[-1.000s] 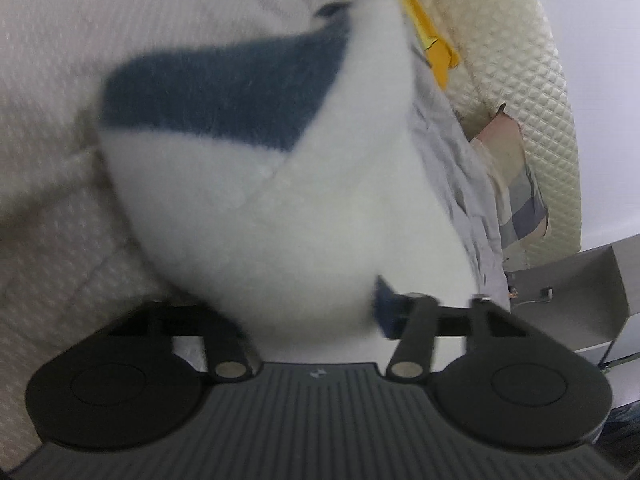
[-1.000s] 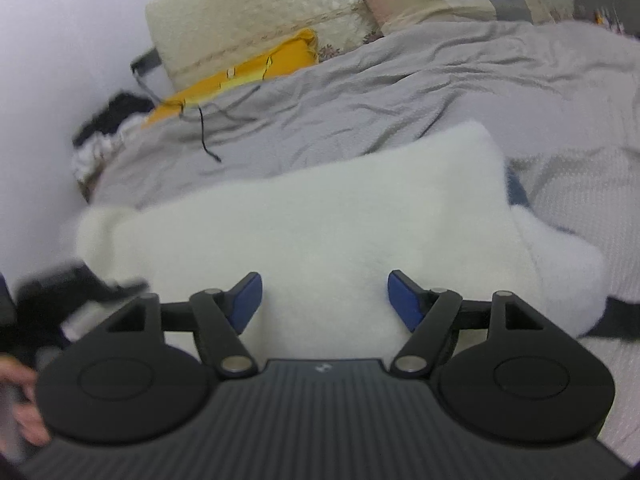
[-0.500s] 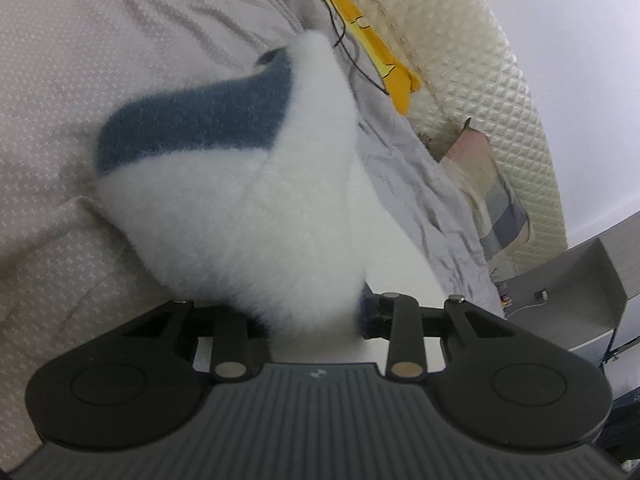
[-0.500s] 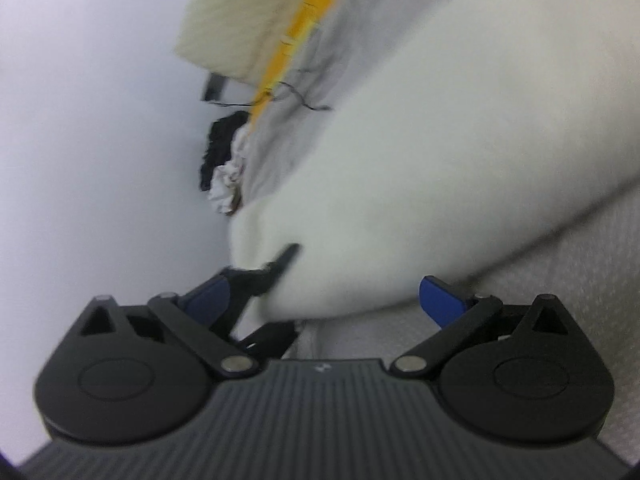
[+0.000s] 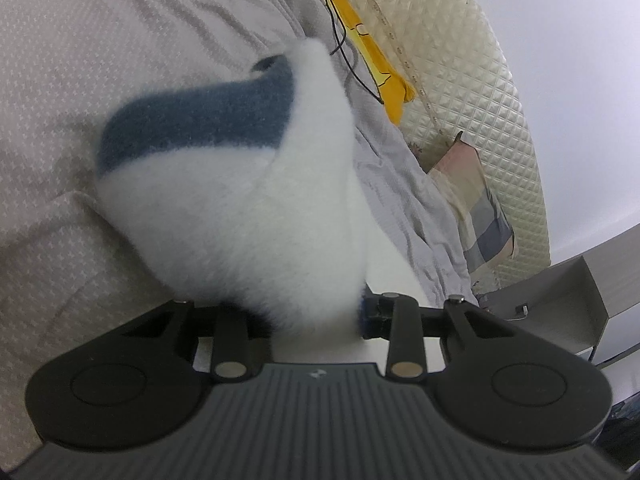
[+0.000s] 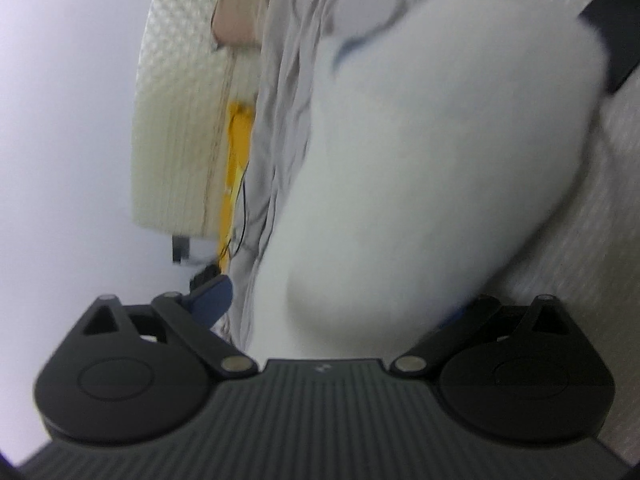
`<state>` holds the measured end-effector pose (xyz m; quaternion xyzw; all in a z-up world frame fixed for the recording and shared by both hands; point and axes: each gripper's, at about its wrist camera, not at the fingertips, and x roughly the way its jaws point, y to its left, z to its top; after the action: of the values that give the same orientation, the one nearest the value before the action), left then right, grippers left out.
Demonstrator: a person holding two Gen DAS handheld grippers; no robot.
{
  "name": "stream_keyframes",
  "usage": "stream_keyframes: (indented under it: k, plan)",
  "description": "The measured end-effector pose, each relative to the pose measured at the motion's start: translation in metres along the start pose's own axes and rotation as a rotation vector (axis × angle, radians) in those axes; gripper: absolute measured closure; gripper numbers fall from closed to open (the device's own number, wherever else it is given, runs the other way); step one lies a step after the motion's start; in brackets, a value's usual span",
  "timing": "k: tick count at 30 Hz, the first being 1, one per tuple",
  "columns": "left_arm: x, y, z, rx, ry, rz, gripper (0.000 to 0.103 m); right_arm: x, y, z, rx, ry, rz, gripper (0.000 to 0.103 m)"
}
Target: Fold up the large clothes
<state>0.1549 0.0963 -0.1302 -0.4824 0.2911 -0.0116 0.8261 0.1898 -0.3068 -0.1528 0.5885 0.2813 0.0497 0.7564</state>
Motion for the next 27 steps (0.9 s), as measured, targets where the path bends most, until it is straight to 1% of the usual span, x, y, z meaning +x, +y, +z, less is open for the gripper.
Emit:
stream_keyframes:
  k: [1, 3, 5, 6, 7, 8, 10, 13, 17, 20, 24, 27]
  plan:
    - [0.002, 0.0, 0.0, 0.001, 0.001, 0.005, 0.065, 0.002, 0.0, 0.001, -0.024, -0.021, -0.021, 0.001]
    - [0.004, 0.0, 0.0, -0.004, 0.003, 0.01, 0.065, 0.006, -0.005, 0.005, -0.01, -0.02, -0.022, 0.001]
    - [0.005, -0.001, -0.001, 0.003, 0.001, 0.012, 0.065, 0.012, -0.007, 0.008, -0.025, -0.012, -0.035, 0.003]
    - [0.006, -0.003, -0.001, 0.011, -0.001, 0.015, 0.065, 0.007, -0.009, 0.012, -0.038, -0.01, -0.053, 0.011]
    - [0.005, -0.003, -0.002, 0.017, -0.002, 0.018, 0.065, 0.006, -0.009, 0.013, -0.056, -0.008, -0.086, 0.027]
    - [0.005, -0.004, -0.003, 0.023, -0.002, 0.019, 0.065, 0.005, -0.008, 0.014, -0.079, -0.001, -0.113, 0.034]
    - [0.004, -0.006, -0.002, 0.033, 0.0, 0.025, 0.065, 0.002, -0.003, 0.013, -0.12, 0.007, -0.136, 0.051]
    - [0.0, -0.008, -0.002, 0.058, -0.002, 0.035, 0.065, -0.006, 0.008, 0.014, -0.161, 0.007, -0.125, 0.061]
    - [-0.01, -0.013, 0.001, 0.077, -0.022, 0.023, 0.065, -0.023, 0.032, 0.008, -0.275, -0.007, -0.069, 0.064]
    - [-0.021, -0.019, 0.004, 0.081, -0.023, 0.005, 0.065, -0.035, 0.048, 0.007, -0.309, -0.008, -0.032, 0.064]
    - [-0.031, -0.034, 0.011, 0.086, 0.02, -0.034, 0.065, -0.053, 0.063, 0.019, -0.292, -0.019, 0.026, 0.064]
    - [-0.032, -0.06, 0.015, 0.096, 0.056, -0.042, 0.065, -0.064, 0.083, 0.032, -0.306, -0.052, 0.059, 0.064]
